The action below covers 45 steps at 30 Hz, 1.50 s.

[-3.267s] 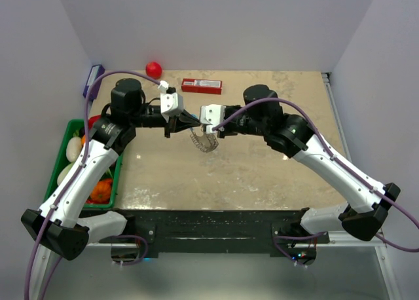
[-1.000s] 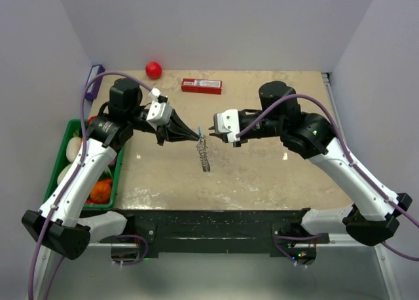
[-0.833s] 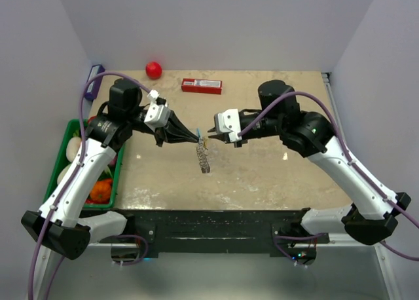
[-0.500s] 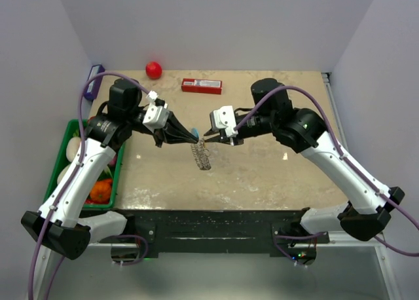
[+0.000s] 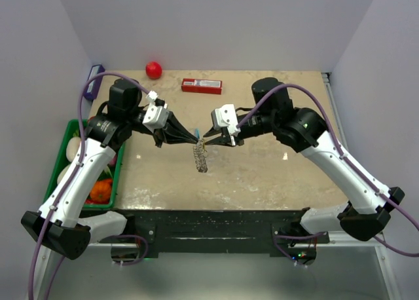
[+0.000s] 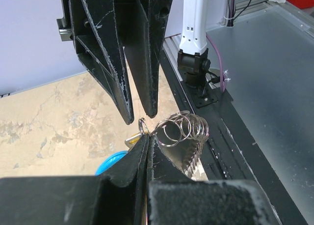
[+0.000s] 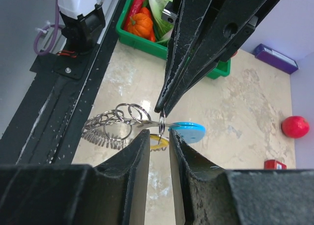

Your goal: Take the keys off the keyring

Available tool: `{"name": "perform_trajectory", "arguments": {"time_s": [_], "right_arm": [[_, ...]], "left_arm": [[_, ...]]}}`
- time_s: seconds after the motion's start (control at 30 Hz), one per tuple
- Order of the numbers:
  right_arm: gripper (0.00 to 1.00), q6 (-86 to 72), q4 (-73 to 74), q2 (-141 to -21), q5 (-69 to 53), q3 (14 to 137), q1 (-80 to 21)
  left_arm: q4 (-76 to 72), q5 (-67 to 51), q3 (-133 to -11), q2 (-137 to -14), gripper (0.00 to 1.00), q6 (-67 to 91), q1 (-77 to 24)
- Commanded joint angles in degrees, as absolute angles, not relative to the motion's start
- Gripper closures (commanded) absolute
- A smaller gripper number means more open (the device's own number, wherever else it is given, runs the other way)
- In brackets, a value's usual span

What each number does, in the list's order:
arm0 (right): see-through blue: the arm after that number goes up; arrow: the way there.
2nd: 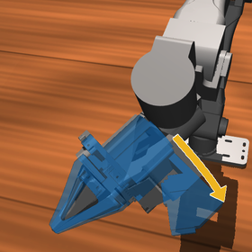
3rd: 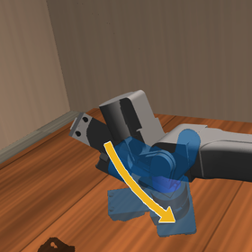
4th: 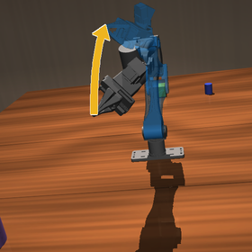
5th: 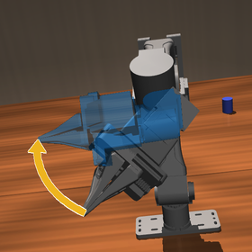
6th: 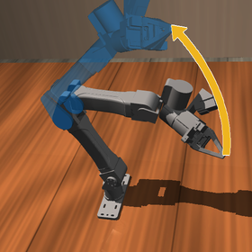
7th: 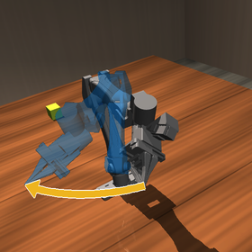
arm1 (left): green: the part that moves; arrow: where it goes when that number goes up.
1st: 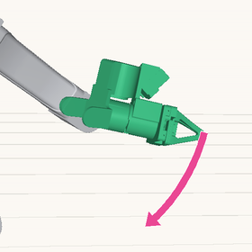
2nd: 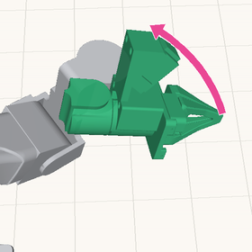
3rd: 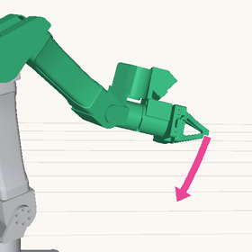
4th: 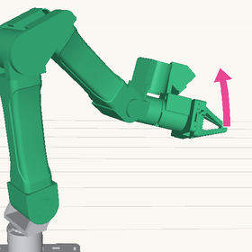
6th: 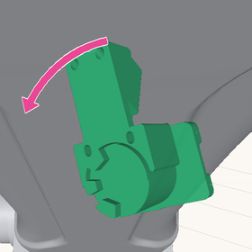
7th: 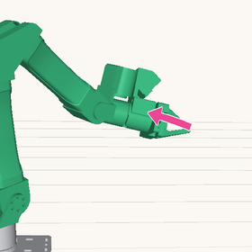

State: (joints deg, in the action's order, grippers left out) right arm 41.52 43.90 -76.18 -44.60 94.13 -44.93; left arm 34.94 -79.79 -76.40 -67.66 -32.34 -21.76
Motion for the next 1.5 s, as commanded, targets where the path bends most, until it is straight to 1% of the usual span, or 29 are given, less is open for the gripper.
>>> {"name": "perform_trajectory", "arguments": {"time_s": [0.0, 0.2, 0.43, 0.53, 0.57, 0.73, 0.83, 0.87, 0.9, 0.97, 1.0, 1.07, 1.13, 1.17, 1.3, 1.43, 1.47], "right_arm": [[0.73, 40.61, 42.72, -76.03, -46.67, 95.36, -44.56], [0.76, 39.73, 41.4, -76.82, -46.14, 94.83, -44.65], [0.77, 39.46, 40.96, -77.52, -46.4, 94.75, -44.65], [0.89, 39.29, 41.04, -77.7, -46.23, 94.92, -44.65], [0.99, 39.29, 40.96, -77.7, -46.14, 94.92, -44.65], [1.0, 39.37, 41.31, -77.43, -45.97, 95.18, -44.65], [1.0, 39.02, 41.31, -77.43, -44.92, 95.89, -44.65], [1.0, 38.5, 41.05, -77.34, -42.56, 96.06, -44.56], [1.0, 38.24, 40.7, -77.34, -42.02, 96.24, -44.65], [1.0, 38.67, 41.13, -77.52, -40.26, 96.59, -44.56], [1.0, 38.58, 41.13, -77.52, -38.69, 96.5, -44.65], [1.0, 39.11, 41.75, -77.52, -37.71, 96.85, -44.56], [1.0, 39.11, 41.84, -77.61, -36.48, 96.86, -44.56], [1.0, 39.2, 41.75, -77.52, -35.95, 96.94, -44.73], [1.0, 39.81, 41.75, -78.04, -32.44, 97.12, -44.91], [1.0, 40.43, 41.84, -78.75, -27.52, 97.47, -45.96], [1.0, 40.52, 41.84, -79.19, -24.46, 97.56, -46.49]], "left_arm": [[33.49, -81.65, -78.13, -67.5, 1.0, -33.66, -21.18], [33.49, -81.83, -78.13, -67.5, 1.0, -33.66, -21.18], [33.57, -82.09, -78.13, -67.5, 1.0, -33.75, -21.09], [33.66, -82.09, -78.05, -67.5, 1.0, -33.75, -21.09], [33.66, -82.09, -78.13, -67.41, 1.0, -33.75, -21.09], [33.84, -81.65, -78.13, -67.41, 1.0, -33.93, -21.09], [32.35, -78.86, -77.96, -67.41, 1.0, -31.22, -21.09], [30.52, -77.88, -77.78, -67.33, 0.95, -29.9, -21.09], [29.72, -77.0, -77.78, -67.24, 0.84, -28.84, -21.09], [29.18, -74.54, -77.7, -67.24, 0.78, -28.13, -21.09], [29.01, -74.1, -77.61, -67.32, 0.73, -27.95, -21.01], [27.52, -73.04, -76.82, -67.24, 0.68, -26.55, -21.09], [26.81, -72.16, -76.38, -67.24, 0.61, -25.76, -21.09], [26.02, -71.9, -76.12, -67.24, 0.59, -25.32, -21.09], [24.61, -70.67, -75.85, -67.5, 0.59, -23.65, -21.09], [21.19, -65.5, -74.8, -67.68, 0.58, -20.49, -21.27], [20.05, -64.17, -74.01, -67.68, 0.58, -19.26, -21.36]]}}
